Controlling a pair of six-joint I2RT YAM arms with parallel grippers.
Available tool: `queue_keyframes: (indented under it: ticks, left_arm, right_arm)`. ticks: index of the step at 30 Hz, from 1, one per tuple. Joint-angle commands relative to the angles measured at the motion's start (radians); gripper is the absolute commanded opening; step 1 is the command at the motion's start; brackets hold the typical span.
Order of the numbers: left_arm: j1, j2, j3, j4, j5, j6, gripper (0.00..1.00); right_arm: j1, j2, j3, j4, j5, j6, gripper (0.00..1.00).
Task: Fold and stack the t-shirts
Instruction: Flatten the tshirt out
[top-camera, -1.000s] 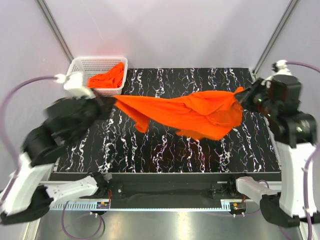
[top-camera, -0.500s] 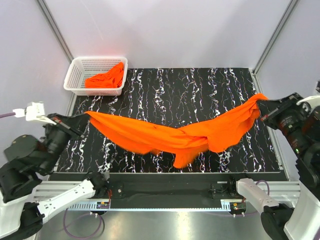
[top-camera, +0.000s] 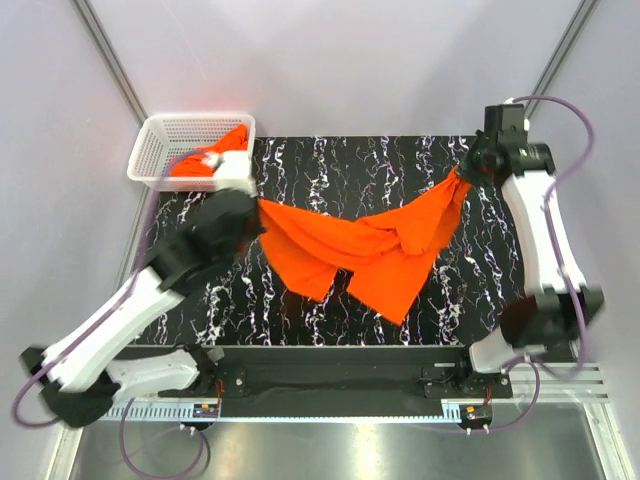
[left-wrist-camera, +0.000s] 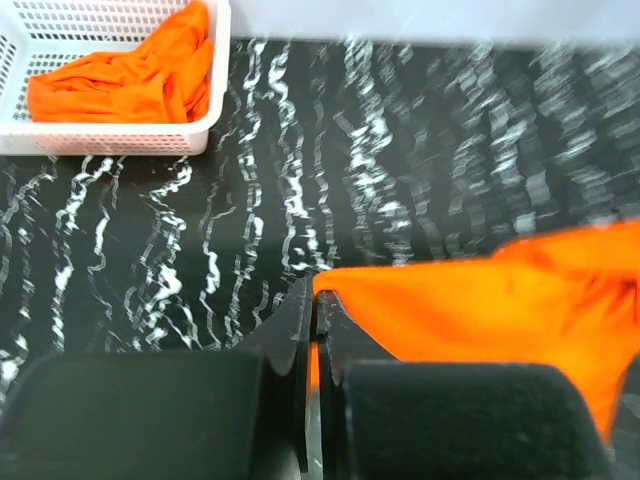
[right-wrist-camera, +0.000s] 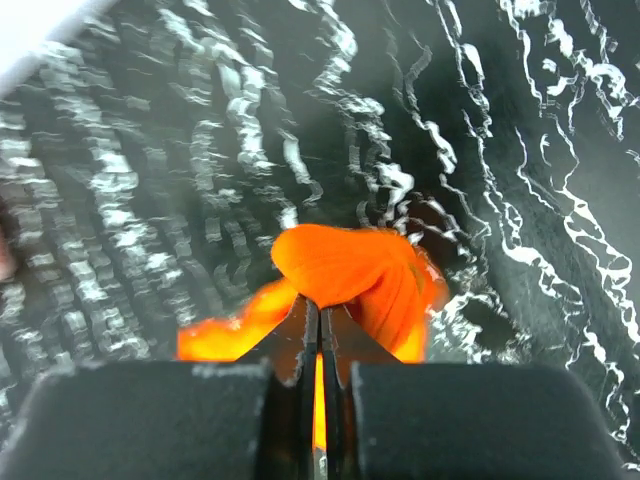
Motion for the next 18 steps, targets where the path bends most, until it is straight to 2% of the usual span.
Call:
queue_keyframes:
  ticks: [1,3,4,6,7,9,10,11,14,15,18]
  left_arm:
    - [0.052,0.171,0.02,0.153,0.009,0.147,0.0]
    - [0.09,0.245,0.028,0.167,0.073,0.167,0.0]
    - [0.097,0.276,0.027,0.174,0.093,0.176,0.0]
    - [0.104,0.366,0.043,0.162,0.144,0.19,0.0]
    - [0.106,0.388,0.046,0.156,0.167,0.195,0.0]
    - [0.106,0.41,0.034,0.156,0.21,0.183,0.0]
    - [0.106,0.41,0.014,0.153,0.213,0.157,0.0]
    - [0.106,0.408,0.007,0.148,0.216,0.143,0.0]
    - [0.109,0.39,-0.03,0.142,0.248,0.103,0.0]
    - [0.109,0.381,-0.036,0.136,0.264,0.092,0.0]
    - [0.11,0.365,-0.052,0.127,0.287,0.057,0.0]
  right_arm:
    - [-0.092,0.207,0.073,0.07,-0.088,-0.063,0.02]
    - [-0.105,0.32,0.165,0.038,-0.126,-0.083,0.08]
    - [-0.108,0.416,0.196,-0.014,-0.158,-0.096,0.21]
    - [-0.108,0.496,0.254,-0.071,-0.189,-0.109,0.35]
    - [-0.108,0.503,0.249,-0.093,-0.209,-0.117,0.47]
    - [-0.106,0.459,0.166,-0.091,-0.223,-0.125,0.58]
    - [-0.106,0.434,0.128,-0.078,-0.232,-0.134,0.68]
    - [-0.105,0.406,0.085,-0.07,-0.24,-0.137,0.73]
    - [-0.099,0.287,-0.093,-0.047,-0.306,-0.16,0.76]
    - [-0.079,0.218,-0.2,-0.038,-0.333,-0.16,0.75]
    - [-0.009,0.097,-0.426,0.033,-0.467,-0.116,0.66]
